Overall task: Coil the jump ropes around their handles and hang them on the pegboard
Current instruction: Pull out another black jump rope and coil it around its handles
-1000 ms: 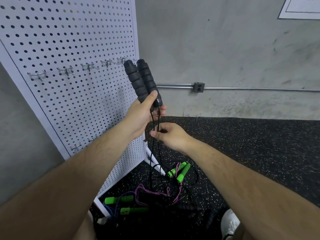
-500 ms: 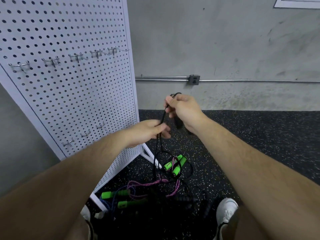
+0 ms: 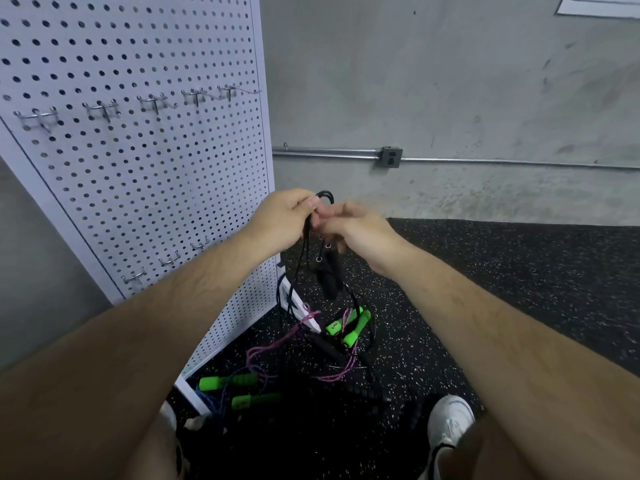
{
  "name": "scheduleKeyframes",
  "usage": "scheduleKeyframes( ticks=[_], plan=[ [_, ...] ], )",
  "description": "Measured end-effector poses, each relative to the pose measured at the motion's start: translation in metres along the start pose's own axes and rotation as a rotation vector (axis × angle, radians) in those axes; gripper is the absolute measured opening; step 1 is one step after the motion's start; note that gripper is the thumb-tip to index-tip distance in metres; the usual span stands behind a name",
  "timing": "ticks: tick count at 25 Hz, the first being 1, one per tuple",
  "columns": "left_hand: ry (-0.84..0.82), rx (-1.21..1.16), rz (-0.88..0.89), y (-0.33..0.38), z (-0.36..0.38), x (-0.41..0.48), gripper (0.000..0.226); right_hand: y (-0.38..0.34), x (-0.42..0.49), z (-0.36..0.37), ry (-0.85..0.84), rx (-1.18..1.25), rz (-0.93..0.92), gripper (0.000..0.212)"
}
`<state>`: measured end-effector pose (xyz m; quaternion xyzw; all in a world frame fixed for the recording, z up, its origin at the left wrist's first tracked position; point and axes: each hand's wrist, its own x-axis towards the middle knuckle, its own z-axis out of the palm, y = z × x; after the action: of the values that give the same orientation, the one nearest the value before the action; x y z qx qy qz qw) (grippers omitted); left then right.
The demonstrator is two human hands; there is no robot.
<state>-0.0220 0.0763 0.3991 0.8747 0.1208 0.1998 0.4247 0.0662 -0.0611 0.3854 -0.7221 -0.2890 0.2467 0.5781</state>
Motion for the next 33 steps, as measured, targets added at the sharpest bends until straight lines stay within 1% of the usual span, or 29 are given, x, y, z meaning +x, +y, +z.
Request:
scheduleKeyframes(
  ticks=[2,3,4,5,7,10,11,13,14,16,17,18,21,25,28,30,33],
  plan=[
    [0.053,-0.067,0.006,0.003,-0.003,0.002,0.031,0.005,0.000,0.004,-0.123,-0.176,0.011,0.030],
    [0.060,-0.098,0.005,0.005,-0.005,0.003,0.030,0.009,-0.001,0.007,-0.162,-0.251,-0.005,0.027],
    [0.054,-0.114,0.009,0.007,-0.006,0.003,0.030,0.012,-0.002,0.011,-0.164,-0.305,-0.042,0.023],
    [0.046,-0.122,0.014,0.008,-0.007,0.004,0.030,0.014,-0.003,0.014,-0.137,-0.336,-0.091,0.024],
    [0.039,-0.149,0.025,0.010,-0.006,0.003,0.029,0.014,-0.001,0.019,-0.047,-0.344,-0.168,0.034],
    [0.024,-0.193,-0.003,0.004,-0.006,0.004,0.025,0.004,0.004,0.019,0.082,-0.284,-0.219,0.036],
    [-0.013,-0.206,-0.025,-0.001,-0.006,0.004,0.029,-0.001,0.005,0.017,0.132,-0.250,-0.245,0.037],
    [-0.129,-0.251,-0.076,-0.008,-0.005,-0.002,0.047,-0.011,0.007,0.010,0.230,-0.174,-0.263,0.037],
    [-0.200,-0.267,-0.095,-0.010,-0.002,-0.006,0.047,-0.016,0.007,0.006,0.268,-0.125,-0.239,0.036],
    [-0.310,-0.183,-0.083,-0.014,0.006,-0.012,0.031,-0.024,0.007,-0.001,0.300,0.002,-0.194,0.035],
    [-0.325,-0.126,-0.078,-0.015,0.010,-0.014,0.024,-0.028,0.006,-0.003,0.296,0.067,-0.194,0.034],
    [-0.313,-0.096,-0.082,-0.016,0.013,-0.015,0.021,-0.031,0.006,-0.005,0.290,0.106,-0.205,0.032],
    [-0.254,-0.088,-0.112,-0.016,0.017,-0.013,0.022,-0.034,0.001,-0.006,0.272,0.131,-0.234,0.027],
    [-0.171,-0.027,-0.063,-0.009,0.019,-0.009,0.024,-0.032,-0.002,-0.012,0.276,0.084,-0.239,0.027],
    [-0.166,-0.081,-0.072,-0.008,0.017,-0.006,0.034,-0.032,-0.005,-0.020,0.276,0.091,-0.226,0.024],
    [-0.174,-0.103,-0.083,-0.010,0.013,-0.005,0.037,-0.030,-0.006,-0.024,0.290,0.082,-0.211,0.026],
    [-0.146,-0.178,-0.122,-0.012,0.008,-0.002,0.031,-0.029,-0.005,-0.029,0.323,0.101,-0.184,0.028]
  ],
)
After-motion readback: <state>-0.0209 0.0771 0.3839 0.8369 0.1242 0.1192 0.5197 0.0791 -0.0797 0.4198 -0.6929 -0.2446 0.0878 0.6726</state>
